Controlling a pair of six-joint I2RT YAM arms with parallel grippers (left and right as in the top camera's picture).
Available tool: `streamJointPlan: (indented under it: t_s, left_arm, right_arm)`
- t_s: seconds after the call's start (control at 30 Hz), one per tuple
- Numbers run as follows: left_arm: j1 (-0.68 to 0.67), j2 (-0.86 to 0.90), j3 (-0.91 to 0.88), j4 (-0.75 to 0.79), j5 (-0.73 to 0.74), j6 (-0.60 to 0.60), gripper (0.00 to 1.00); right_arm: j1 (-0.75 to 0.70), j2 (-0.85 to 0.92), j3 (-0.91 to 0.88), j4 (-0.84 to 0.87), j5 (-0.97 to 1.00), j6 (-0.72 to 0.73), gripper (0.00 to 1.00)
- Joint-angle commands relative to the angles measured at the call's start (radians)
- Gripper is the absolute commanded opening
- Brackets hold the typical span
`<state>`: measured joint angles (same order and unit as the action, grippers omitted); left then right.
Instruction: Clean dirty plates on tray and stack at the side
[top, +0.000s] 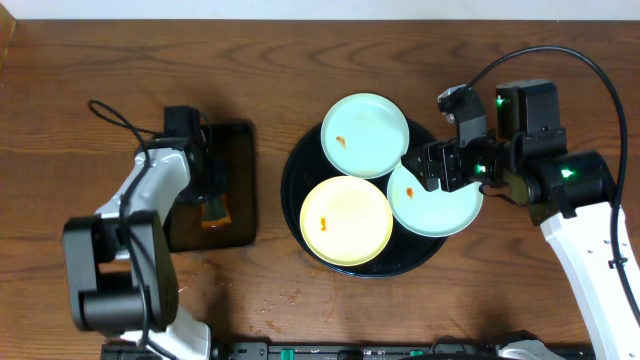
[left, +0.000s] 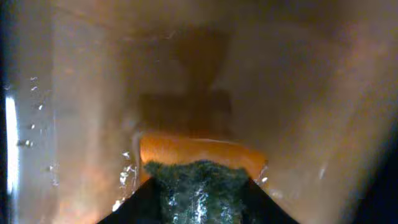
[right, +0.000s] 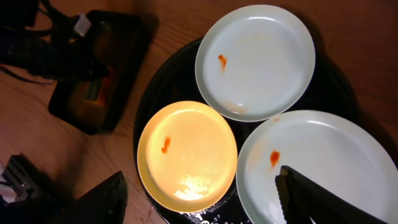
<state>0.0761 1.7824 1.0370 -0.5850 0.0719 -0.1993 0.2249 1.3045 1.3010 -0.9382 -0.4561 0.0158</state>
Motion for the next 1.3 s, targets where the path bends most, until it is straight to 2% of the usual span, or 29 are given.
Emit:
streamJointPlan:
  t_s: [0.0,0.03,0.07,0.27,0.4,0.6,0.67,0.73,0.87,0.97,1.0,1.27]
  left_arm:
    - [0.001,0.048,-0.019,-0.01,0.003,0.005,0.25]
    - [0.001,0.047,-0.019,-0.012,0.003,0.005,0.19]
    - [0.001,0.04,-0.016,-0.018,0.003,0.005,0.07]
    - [0.001,-0.04,0.035,-0.085,0.003,0.005,0.07]
    - [0.001,-0.134,0.044,-0.11,0.003,0.005,0.08]
    - [0.001,-0.203,0.044,-0.124,0.002,0.005,0.08]
    - [0.001,-0.196,0.039,-0.124,0.002,0.005,0.1]
    - [0.001,-0.189,0.027,-0.122,0.002,0.005,0.22]
    - [0.001,-0.175,0.011,-0.113,0.002,0.005,0.23]
    - [0.001,-0.168,0.011,-0.114,0.002,0.005,0.37]
    - [0.001,-0.167,0.01,-0.114,0.002,0.005,0.47]
    - [0.001,-0.093,-0.021,-0.068,0.003,0.004,0.46]
  right_arm:
    - [0.006,0.005,0.019,-0.012,-0.004,-0.002,0.74]
    - [0.006,0.005,0.019,-0.014,-0.004,-0.002,0.74]
    - [0.006,0.005,0.019,-0.016,-0.004,-0.002,0.74]
    - [0.006,0.005,0.019,-0.027,-0.004,-0.002,0.73]
    - [0.006,0.006,0.018,-0.027,-0.002,0.025,0.65]
    - [0.011,0.039,0.003,-0.029,0.063,0.059,0.64]
    - [0.023,0.061,-0.001,-0.032,0.063,0.058,0.63]
    - [0.042,0.087,-0.005,-0.029,0.066,0.058,0.63]
    - [0.066,0.134,-0.006,-0.011,0.067,0.058,0.61]
    - [0.074,0.157,-0.006,-0.002,0.066,0.058,0.61]
    - [0.076,0.167,-0.006,0.006,0.072,0.058,0.63]
    - [0.076,0.171,-0.006,0.103,0.153,0.111,0.66]
